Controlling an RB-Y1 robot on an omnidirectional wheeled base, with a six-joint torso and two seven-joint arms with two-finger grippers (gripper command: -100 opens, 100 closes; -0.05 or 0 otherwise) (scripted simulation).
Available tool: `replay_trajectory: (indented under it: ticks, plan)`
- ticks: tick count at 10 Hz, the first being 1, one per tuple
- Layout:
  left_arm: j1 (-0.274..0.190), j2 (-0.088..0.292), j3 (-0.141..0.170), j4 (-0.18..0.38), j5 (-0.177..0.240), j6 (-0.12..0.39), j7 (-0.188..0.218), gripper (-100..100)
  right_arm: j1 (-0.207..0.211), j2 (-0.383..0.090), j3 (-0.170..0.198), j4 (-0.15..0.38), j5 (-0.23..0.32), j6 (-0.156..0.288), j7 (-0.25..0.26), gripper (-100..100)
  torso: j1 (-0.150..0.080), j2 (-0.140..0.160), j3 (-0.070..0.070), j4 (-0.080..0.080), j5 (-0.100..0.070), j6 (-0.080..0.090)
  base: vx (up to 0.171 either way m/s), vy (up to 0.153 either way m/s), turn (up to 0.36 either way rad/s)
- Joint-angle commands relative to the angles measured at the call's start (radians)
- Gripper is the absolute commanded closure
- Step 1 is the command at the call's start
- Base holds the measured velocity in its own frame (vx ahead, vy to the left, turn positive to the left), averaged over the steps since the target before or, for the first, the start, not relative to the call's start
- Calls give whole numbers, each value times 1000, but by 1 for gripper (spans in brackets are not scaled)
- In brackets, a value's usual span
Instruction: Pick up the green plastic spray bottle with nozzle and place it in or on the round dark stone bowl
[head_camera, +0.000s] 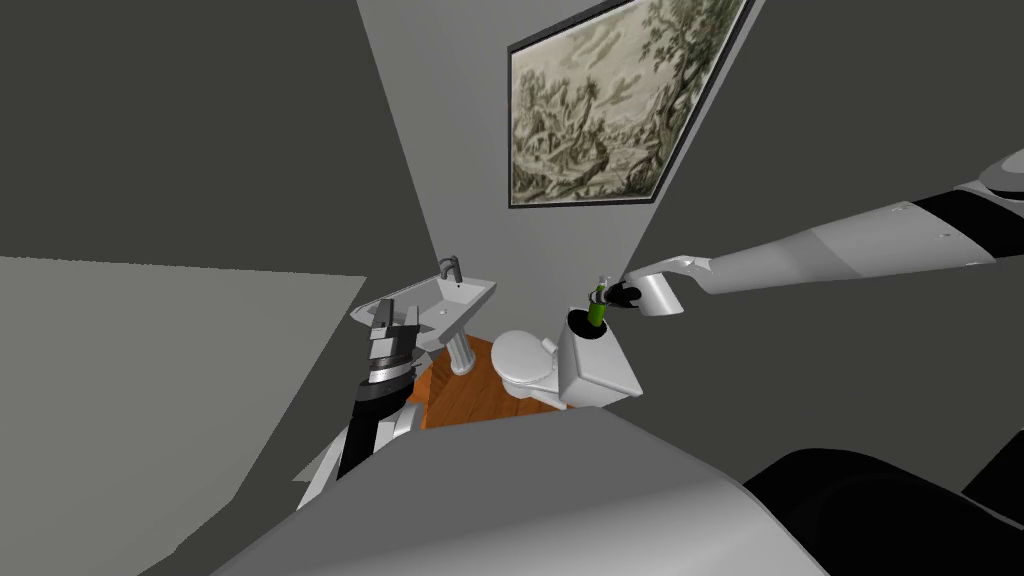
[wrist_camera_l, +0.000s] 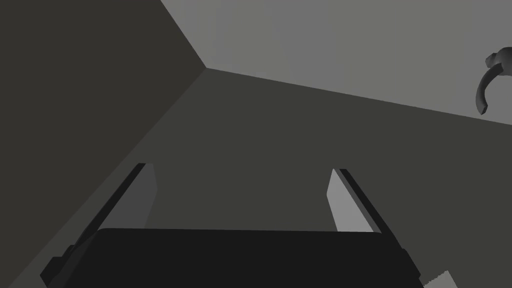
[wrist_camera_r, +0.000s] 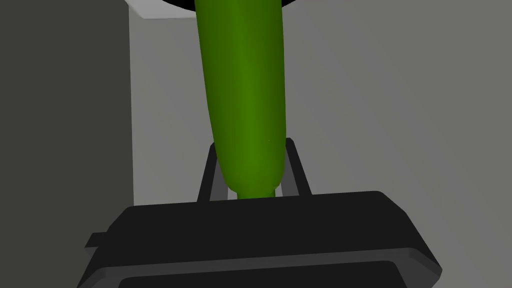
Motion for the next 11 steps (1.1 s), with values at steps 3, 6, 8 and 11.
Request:
replay_trajectory:
  ticks: [3,6,8,11]
  plan:
    - [0,0,0,0,0,0,0,0,-13,-21,0,0,-18,16,-9,-100,4,4,2,0,0,0,56,-60,3]
    - [0,0,0,0,0,0,0,0,-12,-21,0,0,-18,16,-9,-100,8,9,5,2,1,0,2,-1,0]
    - [0,0,0,0,0,0,0,0,-12,-21,0,0,-18,16,-9,0,8,10,6,2,1,0,0,0,0]
    - [0,0,0,0,0,0,0,0,-61,-65,54,36,-113,-55,62,-100,9,10,6,2,1,1,3,17,-34]
